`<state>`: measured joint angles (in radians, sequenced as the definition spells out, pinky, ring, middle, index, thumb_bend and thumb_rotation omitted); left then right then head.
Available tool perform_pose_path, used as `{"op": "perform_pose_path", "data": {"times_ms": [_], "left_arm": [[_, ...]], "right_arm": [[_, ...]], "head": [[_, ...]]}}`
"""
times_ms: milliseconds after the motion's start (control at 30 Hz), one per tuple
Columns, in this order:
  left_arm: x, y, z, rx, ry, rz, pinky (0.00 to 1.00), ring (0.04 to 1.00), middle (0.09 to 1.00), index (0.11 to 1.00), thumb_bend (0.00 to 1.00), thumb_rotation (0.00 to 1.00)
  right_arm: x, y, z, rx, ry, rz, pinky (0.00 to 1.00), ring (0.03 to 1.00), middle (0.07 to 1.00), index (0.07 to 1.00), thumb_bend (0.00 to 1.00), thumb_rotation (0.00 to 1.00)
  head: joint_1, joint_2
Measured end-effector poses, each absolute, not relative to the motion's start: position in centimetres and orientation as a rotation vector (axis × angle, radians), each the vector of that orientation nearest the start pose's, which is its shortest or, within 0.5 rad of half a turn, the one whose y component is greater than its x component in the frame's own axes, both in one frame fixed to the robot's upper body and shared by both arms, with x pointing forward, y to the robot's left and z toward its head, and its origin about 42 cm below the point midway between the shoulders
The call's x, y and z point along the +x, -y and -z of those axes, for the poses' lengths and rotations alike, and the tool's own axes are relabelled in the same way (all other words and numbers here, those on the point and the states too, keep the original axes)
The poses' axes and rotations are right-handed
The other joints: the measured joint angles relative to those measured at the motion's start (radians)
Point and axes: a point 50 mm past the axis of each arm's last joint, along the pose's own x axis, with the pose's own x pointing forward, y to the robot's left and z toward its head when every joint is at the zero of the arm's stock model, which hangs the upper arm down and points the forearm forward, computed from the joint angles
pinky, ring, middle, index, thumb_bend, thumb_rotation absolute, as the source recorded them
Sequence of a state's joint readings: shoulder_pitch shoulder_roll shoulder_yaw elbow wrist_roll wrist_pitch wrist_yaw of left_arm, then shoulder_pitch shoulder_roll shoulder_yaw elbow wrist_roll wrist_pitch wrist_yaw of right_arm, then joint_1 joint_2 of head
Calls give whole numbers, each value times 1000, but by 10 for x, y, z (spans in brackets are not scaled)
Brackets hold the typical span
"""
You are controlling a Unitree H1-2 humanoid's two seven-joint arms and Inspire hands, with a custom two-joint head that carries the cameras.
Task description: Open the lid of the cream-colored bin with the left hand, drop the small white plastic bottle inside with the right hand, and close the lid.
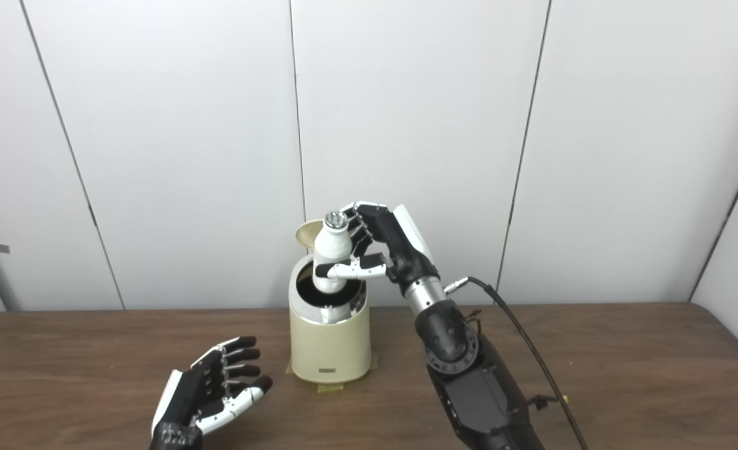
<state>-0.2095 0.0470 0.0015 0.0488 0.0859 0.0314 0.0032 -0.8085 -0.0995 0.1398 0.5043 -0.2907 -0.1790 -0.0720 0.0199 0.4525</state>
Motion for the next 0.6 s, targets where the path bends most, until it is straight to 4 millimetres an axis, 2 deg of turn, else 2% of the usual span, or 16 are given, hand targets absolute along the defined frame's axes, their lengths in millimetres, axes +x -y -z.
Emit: {"op": "perform_pose_path", "data": {"times_ms": [133, 167, 200, 267, 367, 600], "left_arm": [[349, -210, -148, 135, 127, 33, 563, 676, 742, 780, 650, 130], [349, -210, -148, 135, 127, 33, 562, 677, 744, 780, 645, 122], [349, -210, -148, 134, 127, 33, 561, 678, 745, 779, 643, 111], [349, -210, -148, 133, 126, 35, 565, 678, 744, 778, 644, 110], [349, -210, -148, 135, 125, 34, 569, 679, 742, 776, 648, 121], [348, -210, -148, 135, 115, 33, 563, 675, 740, 778, 647, 120]], "right_arm": [[496, 145, -273, -515, 500, -228, 388, 432, 508, 518, 508, 0], [496, 145, -271, -534, 498, -250, 425, 524, 615, 606, 657, 0], [496, 147, -271, -562, 499, -274, 457, 599, 700, 674, 759, 0], [495, 151, -271, -629, 497, -324, 505, 686, 788, 737, 832, 0], [493, 155, -269, -670, 489, -360, 539, 726, 824, 757, 858, 0], [489, 153, -266, -677, 484, -393, 527, 721, 803, 743, 832, 0]], "head": [[0, 5], [0, 6], [0, 8], [2, 11], [0, 15], [-2, 21]]}}
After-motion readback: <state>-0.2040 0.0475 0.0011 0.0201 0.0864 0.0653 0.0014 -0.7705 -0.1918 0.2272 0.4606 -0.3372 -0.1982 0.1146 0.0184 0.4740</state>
